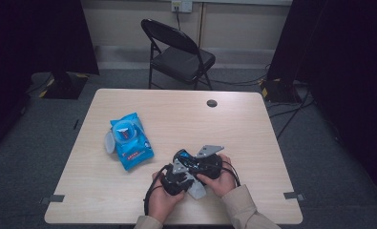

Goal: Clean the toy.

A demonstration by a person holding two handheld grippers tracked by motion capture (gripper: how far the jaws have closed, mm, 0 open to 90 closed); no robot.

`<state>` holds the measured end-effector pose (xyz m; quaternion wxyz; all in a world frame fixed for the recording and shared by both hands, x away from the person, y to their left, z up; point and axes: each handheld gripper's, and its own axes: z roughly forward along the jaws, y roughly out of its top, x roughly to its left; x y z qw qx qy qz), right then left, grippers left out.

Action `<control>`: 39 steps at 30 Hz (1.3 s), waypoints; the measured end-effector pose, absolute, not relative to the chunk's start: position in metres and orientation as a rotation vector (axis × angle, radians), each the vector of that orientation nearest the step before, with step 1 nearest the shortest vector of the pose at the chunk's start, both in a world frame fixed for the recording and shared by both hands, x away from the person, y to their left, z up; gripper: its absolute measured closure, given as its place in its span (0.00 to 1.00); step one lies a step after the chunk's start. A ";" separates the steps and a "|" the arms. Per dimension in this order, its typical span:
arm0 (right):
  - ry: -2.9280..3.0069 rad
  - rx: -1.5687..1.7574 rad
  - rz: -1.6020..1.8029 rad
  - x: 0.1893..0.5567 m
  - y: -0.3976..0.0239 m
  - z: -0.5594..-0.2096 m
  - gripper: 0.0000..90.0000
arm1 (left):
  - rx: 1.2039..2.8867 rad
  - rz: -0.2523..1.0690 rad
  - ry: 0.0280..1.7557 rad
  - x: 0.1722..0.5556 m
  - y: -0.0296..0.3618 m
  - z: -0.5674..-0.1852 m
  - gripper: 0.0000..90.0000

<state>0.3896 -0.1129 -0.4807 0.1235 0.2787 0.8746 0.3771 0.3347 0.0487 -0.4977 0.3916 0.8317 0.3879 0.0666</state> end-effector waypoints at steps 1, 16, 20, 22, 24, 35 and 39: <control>2.551 0.813 1.099 0.390 -0.113 -0.481 0.53 | 2.125 0.187 0.976 0.333 0.046 -0.497 0.94; 2.542 0.810 1.103 0.389 -0.112 -0.481 0.53 | 2.123 0.088 0.881 0.320 0.023 -0.500 0.94; 2.540 0.810 1.107 0.389 -0.112 -0.482 0.53 | 2.152 0.086 0.818 0.313 0.012 -0.498 0.94; 2.537 0.808 1.109 0.389 -0.113 -0.482 0.53 | 2.141 0.060 0.805 0.311 0.014 -0.496 0.94; 2.533 0.806 1.117 0.389 -0.113 -0.482 0.53 | 2.139 0.065 0.804 0.308 0.022 -0.492 0.94; 2.531 0.808 1.124 0.389 -0.114 -0.483 0.53 | 2.113 0.150 0.901 0.313 0.088 -0.479 0.94; 2.529 0.807 1.129 0.389 -0.114 -0.483 0.53 | 2.065 0.189 0.971 0.319 0.114 -0.476 0.94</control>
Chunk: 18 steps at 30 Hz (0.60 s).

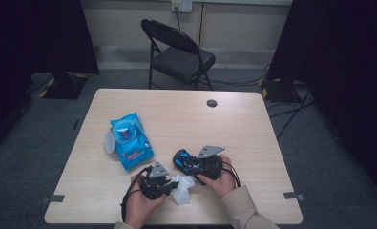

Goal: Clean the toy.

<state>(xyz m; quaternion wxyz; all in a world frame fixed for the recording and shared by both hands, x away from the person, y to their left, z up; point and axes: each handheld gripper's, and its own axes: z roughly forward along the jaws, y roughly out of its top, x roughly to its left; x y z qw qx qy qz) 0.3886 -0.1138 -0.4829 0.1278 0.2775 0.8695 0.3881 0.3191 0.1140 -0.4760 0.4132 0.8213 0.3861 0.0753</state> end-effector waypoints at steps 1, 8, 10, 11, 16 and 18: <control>2.529 0.808 1.129 0.388 -0.114 -0.483 0.53 | 2.057 0.204 0.986 0.320 0.118 -0.476 0.94; 2.531 0.804 1.127 0.389 -0.114 -0.483 0.53 | 2.036 0.305 1.103 0.336 0.143 -0.475 0.94; 2.531 0.806 1.127 0.389 -0.114 -0.483 0.53 | 2.025 0.312 1.143 0.341 0.145 -0.478 0.94; 2.531 0.806 1.128 0.389 -0.114 -0.483 0.53 | 2.029 0.312 1.160 0.344 0.145 -0.479 0.94; 2.531 0.803 1.124 0.388 -0.114 -0.483 0.53 | 2.006 0.334 1.242 0.357 0.137 -0.489 0.94; 2.530 0.802 1.127 0.389 -0.114 -0.483 0.53 | 2.014 0.352 1.243 0.361 0.130 -0.493 0.93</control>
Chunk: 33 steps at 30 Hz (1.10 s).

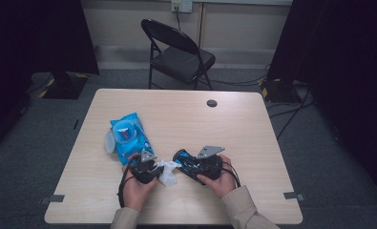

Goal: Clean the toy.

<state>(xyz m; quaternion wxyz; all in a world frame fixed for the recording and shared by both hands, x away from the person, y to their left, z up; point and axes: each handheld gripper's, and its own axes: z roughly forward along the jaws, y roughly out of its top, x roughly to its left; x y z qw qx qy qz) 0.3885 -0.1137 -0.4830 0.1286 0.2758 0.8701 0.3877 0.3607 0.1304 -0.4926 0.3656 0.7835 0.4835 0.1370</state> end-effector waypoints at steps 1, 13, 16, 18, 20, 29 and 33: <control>2.530 0.802 1.127 0.389 -0.114 -0.483 0.53 | 2.018 0.344 1.236 0.363 0.127 -0.495 0.93; 2.528 0.802 1.131 0.388 -0.114 -0.483 0.53 | 2.032 0.304 1.183 0.364 0.100 -0.497 0.93; 2.527 0.802 1.132 0.388 -0.114 -0.483 0.53 | 2.038 0.288 1.176 0.363 0.099 -0.497 0.93; 2.526 0.803 1.133 0.389 -0.114 -0.483 0.53 | 2.039 0.269 1.163 0.361 0.097 -0.497 0.93; 2.527 0.801 1.131 0.389 -0.114 -0.483 0.53 | 2.044 0.249 1.145 0.359 0.091 -0.497 0.93; 2.526 0.800 1.130 0.388 -0.114 -0.483 0.53 | 2.053 0.211 1.113 0.352 0.079 -0.497 0.93; 2.526 0.801 1.137 0.388 -0.115 -0.484 0.53 | 2.075 0.211 1.090 0.349 0.072 -0.496 0.93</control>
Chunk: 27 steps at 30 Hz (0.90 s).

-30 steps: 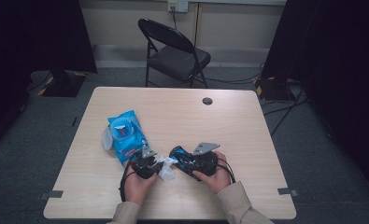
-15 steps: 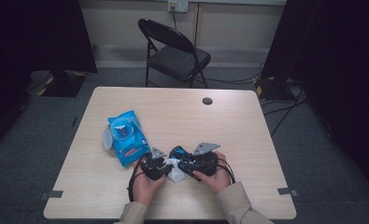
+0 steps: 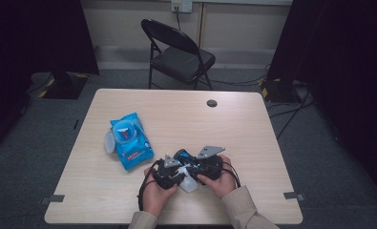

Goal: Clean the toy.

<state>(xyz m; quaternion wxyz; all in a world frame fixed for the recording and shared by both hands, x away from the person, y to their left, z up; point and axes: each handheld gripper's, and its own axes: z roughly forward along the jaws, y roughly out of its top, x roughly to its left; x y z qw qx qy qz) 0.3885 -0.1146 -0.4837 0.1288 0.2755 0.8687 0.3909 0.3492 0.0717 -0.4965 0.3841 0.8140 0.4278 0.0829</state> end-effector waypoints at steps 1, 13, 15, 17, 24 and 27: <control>2.525 0.803 1.138 0.388 -0.115 -0.484 0.53 | 2.075 0.209 1.083 0.348 0.070 -0.497 0.93; 2.522 0.798 1.148 0.388 -0.116 -0.484 0.53 | 2.092 0.187 1.023 0.335 0.049 -0.498 0.93; 2.522 0.799 1.149 0.388 -0.116 -0.484 0.53 | 2.088 0.172 1.014 0.334 0.048 -0.498 0.93; 2.521 0.797 1.148 0.388 -0.115 -0.484 0.53 | 2.084 0.145 1.000 0.331 0.044 -0.499 0.93; 2.522 0.799 1.148 0.388 -0.116 -0.484 0.53 | 2.099 0.140 0.965 0.326 0.032 -0.499 0.93; 2.521 0.797 1.147 0.388 -0.115 -0.484 0.53 | 2.101 0.131 0.948 0.323 0.028 -0.499 0.93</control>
